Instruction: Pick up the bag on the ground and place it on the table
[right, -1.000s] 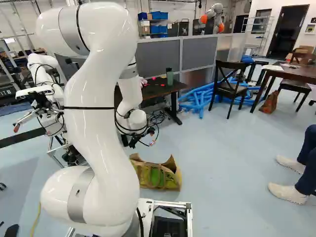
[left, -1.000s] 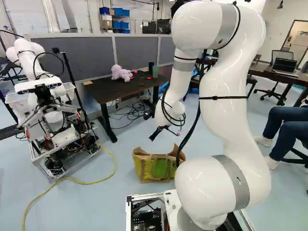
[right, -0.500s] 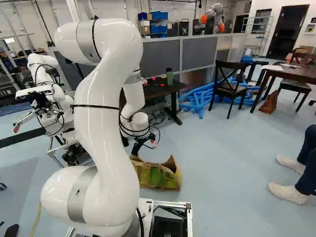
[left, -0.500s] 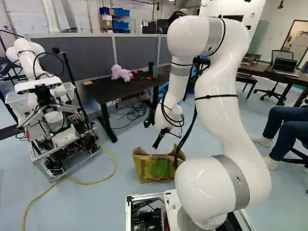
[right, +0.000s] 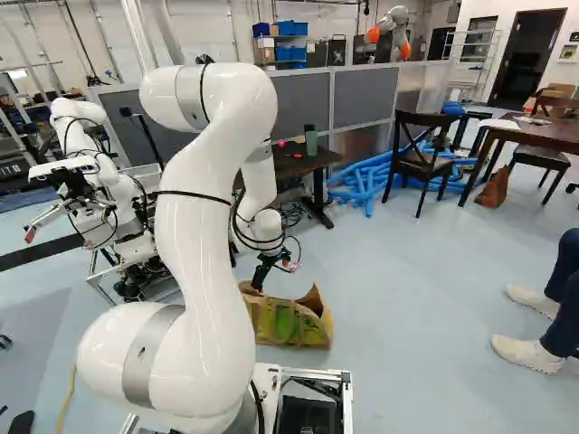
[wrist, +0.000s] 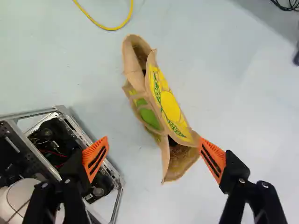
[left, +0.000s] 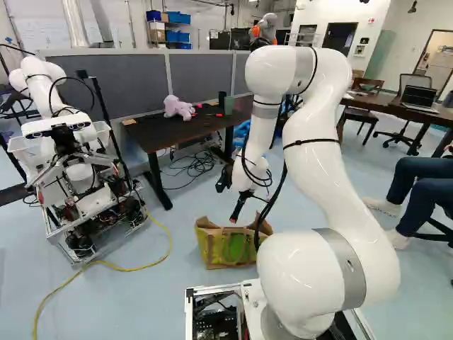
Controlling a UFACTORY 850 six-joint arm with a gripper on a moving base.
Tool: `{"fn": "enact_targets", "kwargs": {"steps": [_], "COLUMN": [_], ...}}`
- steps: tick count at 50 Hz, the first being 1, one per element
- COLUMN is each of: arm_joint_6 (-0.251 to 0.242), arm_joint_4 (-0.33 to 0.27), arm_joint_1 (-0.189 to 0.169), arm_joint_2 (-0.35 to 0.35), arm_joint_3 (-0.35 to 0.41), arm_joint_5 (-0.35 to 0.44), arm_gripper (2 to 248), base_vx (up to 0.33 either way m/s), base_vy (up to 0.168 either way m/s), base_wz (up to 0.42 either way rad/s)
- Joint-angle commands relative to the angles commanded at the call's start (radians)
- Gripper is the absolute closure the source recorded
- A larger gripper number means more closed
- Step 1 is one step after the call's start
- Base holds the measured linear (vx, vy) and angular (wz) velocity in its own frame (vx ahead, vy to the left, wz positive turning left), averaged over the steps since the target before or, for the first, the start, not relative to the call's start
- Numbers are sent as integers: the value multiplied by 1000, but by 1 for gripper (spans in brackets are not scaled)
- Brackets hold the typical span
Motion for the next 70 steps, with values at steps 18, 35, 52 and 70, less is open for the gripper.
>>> {"fn": "enact_targets", "kwargs": {"steps": [18,35,52,70], "arm_joint_6": [0,0,0,0], "arm_joint_4": [-130,-182,-182,-171], "arm_joint_1": [-13,11,51,81], "arm_joint_2": [-101,-190,-265,-336], "arm_joint_3": [-113,-214,-283,-340], "arm_joint_5": [0,0,-17,-40], "arm_gripper": [3,3,3,3], "base_vx": [0,0,0,0], "base_vy": [0,0,0,0], "base_wz": [0,0,0,0]}}
